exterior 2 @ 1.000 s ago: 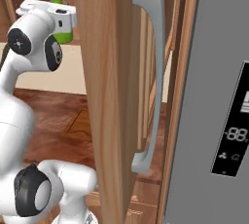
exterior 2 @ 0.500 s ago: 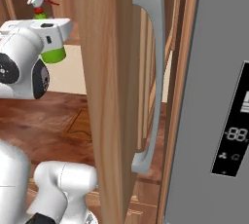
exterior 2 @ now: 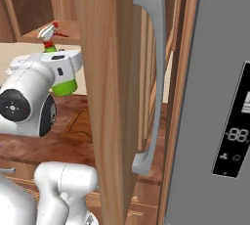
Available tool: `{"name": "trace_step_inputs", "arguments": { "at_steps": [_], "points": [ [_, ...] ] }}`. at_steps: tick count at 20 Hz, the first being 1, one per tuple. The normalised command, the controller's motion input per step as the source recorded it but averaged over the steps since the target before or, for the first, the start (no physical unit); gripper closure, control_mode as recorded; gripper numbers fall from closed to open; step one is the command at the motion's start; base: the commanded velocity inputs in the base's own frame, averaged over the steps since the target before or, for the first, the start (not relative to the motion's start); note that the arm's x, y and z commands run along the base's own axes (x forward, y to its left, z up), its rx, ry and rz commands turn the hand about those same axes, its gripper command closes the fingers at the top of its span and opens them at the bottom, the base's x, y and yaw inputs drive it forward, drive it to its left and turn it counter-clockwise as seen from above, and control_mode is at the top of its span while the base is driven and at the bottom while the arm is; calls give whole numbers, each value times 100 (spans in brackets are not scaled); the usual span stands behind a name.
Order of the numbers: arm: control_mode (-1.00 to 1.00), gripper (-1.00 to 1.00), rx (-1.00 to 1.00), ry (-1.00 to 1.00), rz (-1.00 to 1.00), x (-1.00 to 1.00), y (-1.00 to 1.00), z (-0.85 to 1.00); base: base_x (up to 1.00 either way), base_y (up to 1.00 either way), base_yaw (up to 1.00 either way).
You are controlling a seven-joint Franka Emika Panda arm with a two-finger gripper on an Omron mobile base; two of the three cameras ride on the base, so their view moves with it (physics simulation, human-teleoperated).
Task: Grab the spray bottle from the cabinet, then place it next to the cutting board for sanitizing. Then grab the dish brush from the countertop next to the sink and place it next to the cutting board.
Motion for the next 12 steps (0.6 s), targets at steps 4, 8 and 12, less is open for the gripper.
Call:
{"name": "trace_step_inputs", "arguments": {
  "at_steps": [4,8,12],
  "points": [
    [-100,100,0,0,-8,-8,-10,-97,0,0,0],
    [-100,100,9,-3,-11,1,-8,-83,0,0,0],
    [-100,100,1,-2,-9,28,0,-79,0,0,0]
  ]
}}
